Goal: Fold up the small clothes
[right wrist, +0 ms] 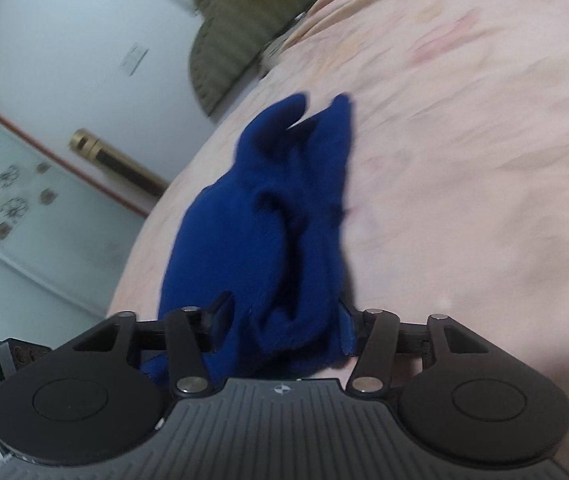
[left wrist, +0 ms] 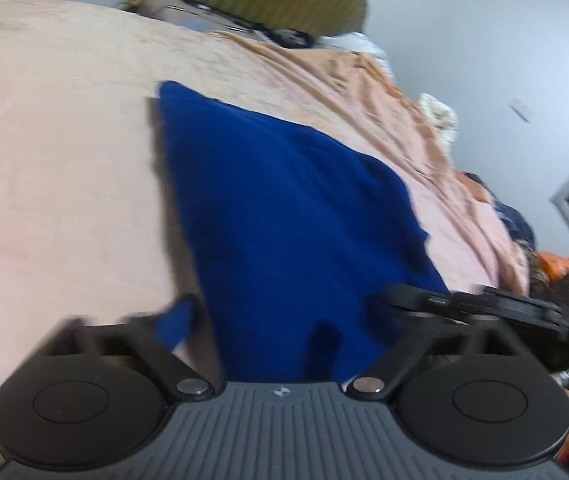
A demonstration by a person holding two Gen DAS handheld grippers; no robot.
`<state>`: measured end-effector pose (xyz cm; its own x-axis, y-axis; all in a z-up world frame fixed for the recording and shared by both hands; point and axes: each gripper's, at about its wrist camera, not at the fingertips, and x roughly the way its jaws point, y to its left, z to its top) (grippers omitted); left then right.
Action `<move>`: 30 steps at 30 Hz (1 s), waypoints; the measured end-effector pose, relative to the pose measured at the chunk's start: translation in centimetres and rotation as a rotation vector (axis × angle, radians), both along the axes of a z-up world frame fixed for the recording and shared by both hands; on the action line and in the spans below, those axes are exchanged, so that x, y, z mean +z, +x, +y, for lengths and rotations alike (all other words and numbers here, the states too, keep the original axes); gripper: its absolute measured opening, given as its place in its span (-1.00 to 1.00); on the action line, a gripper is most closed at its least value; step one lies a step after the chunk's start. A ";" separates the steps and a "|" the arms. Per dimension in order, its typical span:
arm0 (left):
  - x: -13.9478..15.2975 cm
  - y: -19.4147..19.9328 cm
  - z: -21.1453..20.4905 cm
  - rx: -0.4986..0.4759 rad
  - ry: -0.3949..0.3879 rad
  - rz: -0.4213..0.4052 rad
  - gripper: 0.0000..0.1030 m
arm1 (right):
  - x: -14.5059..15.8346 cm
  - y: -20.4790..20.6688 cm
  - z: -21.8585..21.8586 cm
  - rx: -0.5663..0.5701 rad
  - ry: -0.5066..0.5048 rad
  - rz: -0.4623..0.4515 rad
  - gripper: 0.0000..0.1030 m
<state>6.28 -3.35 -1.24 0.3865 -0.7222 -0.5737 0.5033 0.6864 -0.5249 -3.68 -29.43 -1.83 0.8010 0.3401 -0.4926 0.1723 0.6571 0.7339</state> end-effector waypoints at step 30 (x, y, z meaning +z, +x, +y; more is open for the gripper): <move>2.6 -3.0 -3.8 0.088 0.414 -0.218 0.44 | 6.0 1.9 5.7 -0.024 -0.566 -0.072 -0.36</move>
